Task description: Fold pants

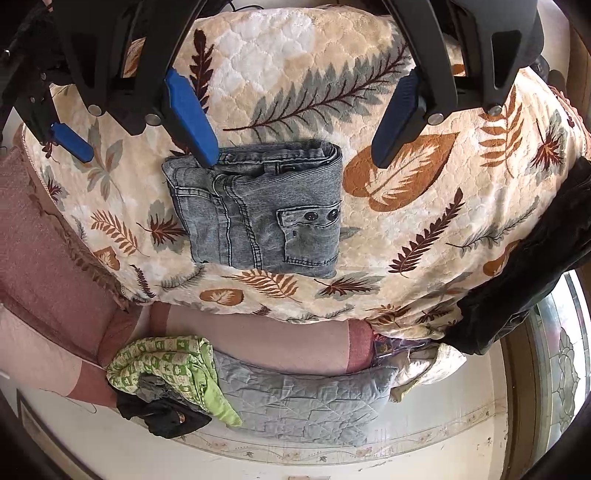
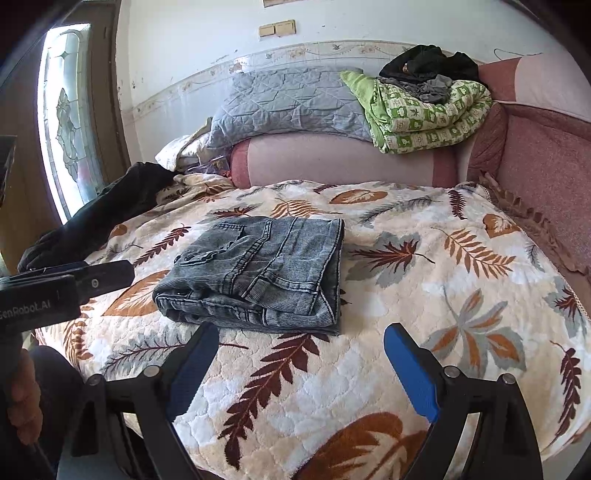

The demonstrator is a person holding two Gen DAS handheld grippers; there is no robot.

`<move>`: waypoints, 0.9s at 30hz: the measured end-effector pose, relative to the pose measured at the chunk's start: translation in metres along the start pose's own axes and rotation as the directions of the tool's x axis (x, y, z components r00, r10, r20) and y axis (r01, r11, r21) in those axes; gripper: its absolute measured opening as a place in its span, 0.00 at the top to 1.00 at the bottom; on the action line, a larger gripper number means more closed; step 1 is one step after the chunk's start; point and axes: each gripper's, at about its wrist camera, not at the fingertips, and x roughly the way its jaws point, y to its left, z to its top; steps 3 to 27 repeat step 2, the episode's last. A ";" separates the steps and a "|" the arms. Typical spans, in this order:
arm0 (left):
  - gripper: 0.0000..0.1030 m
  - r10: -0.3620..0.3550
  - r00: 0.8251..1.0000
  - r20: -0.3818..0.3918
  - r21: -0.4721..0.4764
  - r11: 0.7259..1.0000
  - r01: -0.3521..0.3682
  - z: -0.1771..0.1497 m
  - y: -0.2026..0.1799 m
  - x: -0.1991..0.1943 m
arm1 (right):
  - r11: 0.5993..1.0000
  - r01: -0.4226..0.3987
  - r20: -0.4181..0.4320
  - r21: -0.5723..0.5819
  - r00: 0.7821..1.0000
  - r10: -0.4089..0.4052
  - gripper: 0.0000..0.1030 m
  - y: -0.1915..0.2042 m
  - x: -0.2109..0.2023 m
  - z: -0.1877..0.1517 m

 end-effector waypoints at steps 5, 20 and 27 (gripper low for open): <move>0.15 0.007 1.000 0.006 0.003 1.000 -0.007 0.002 0.000 0.001 | 1.000 0.001 -0.002 -0.005 1.000 -0.001 0.10 0.001 0.002 0.000; 0.15 0.007 1.000 0.006 0.003 1.000 -0.007 0.002 0.000 0.001 | 1.000 0.001 -0.002 -0.005 1.000 -0.001 0.10 0.001 0.002 0.000; 0.15 0.007 1.000 0.006 0.003 1.000 -0.007 0.002 0.000 0.001 | 1.000 0.001 -0.002 -0.005 1.000 -0.001 0.10 0.001 0.002 0.000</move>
